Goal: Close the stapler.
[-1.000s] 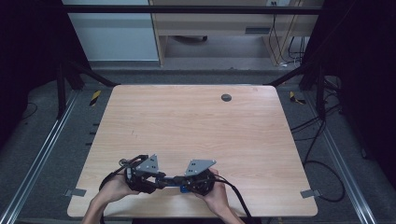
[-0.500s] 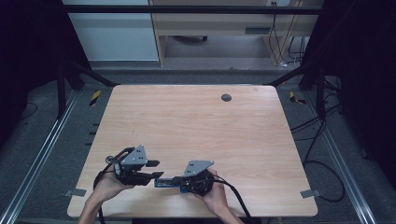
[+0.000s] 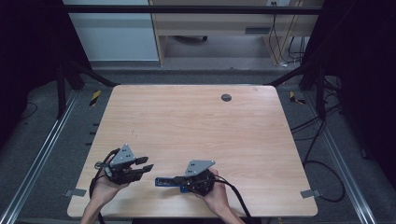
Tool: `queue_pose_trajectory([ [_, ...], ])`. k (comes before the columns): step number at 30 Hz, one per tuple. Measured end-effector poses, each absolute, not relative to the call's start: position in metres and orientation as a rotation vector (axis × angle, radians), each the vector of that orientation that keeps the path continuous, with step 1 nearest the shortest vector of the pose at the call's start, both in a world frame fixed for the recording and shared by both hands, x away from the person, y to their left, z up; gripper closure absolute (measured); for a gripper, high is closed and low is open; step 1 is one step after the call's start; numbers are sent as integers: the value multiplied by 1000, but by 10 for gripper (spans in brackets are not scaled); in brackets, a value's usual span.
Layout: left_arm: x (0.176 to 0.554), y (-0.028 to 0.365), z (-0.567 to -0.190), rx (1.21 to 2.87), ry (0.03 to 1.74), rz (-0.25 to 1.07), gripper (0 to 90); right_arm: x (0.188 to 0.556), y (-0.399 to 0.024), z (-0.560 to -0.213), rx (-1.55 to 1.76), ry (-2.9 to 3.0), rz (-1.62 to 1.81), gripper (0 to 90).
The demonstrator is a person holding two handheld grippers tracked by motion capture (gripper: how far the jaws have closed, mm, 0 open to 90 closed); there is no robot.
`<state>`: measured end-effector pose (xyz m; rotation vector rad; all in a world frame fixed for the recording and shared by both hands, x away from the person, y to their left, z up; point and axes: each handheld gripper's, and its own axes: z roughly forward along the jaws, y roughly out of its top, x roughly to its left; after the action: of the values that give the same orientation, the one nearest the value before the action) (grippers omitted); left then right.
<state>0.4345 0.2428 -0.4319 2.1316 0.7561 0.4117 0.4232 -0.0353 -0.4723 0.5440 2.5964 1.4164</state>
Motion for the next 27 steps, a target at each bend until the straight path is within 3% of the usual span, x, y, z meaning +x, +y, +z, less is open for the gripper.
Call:
queue_pose_trajectory([
  [27,436,242,-446,2134,814,427,605,422,-46,-465,557,2572,1435,900],
])
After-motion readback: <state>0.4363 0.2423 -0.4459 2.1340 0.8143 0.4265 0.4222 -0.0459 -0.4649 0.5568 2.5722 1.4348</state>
